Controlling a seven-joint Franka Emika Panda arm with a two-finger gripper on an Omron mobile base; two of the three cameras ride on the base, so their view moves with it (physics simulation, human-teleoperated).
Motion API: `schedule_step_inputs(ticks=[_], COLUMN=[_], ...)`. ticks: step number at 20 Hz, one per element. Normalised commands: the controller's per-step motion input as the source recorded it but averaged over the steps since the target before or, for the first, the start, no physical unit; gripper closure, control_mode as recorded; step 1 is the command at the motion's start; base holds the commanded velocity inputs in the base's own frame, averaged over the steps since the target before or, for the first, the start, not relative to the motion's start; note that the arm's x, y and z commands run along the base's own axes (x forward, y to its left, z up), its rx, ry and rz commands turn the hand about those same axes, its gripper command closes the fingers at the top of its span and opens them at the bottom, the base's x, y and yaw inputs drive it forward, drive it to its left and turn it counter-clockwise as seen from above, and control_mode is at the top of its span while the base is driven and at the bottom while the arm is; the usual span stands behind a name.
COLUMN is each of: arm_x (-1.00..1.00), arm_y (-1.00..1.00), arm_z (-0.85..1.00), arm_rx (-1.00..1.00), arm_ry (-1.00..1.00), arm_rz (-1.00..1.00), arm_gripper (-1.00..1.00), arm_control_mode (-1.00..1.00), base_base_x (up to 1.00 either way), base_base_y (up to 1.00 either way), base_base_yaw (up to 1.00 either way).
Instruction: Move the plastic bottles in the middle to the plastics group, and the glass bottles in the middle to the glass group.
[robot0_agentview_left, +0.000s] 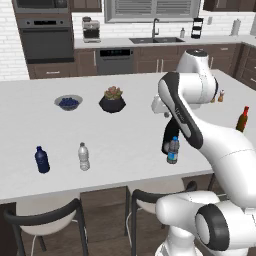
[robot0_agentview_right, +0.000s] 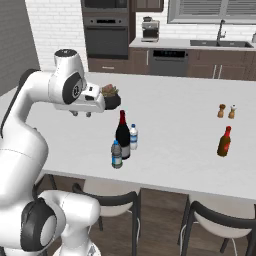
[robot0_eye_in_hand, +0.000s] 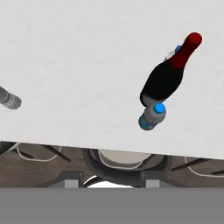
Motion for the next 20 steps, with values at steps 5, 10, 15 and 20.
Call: schedule_step_inputs(ticks=[5,10,15,20], arm_x=[-0.11,-0.18,-0.01,0.00], arm_y=[-0.06,-0.24,-0.36,-0.44], arm_z=[0.00,0.00,-0.02,-0.27], arm_rx=[-0.01,-0.04,0.00,0.00], arm_ry=[0.20,0.19,0.02,0.00], arm_rz=[-0.05,-0.03,-0.01,0.00], arm_gripper=[-1.00,-1.00,-1.00,-1.00], arm_control_mode=[-1.00,-1.00,-1.00,-1.00], base_base_x=[0.00,0.00,0.00,0.00], base_base_y=[0.00,0.00,0.00,0.00], base_base_yaw=[0.00,0.00,0.00,0.00])
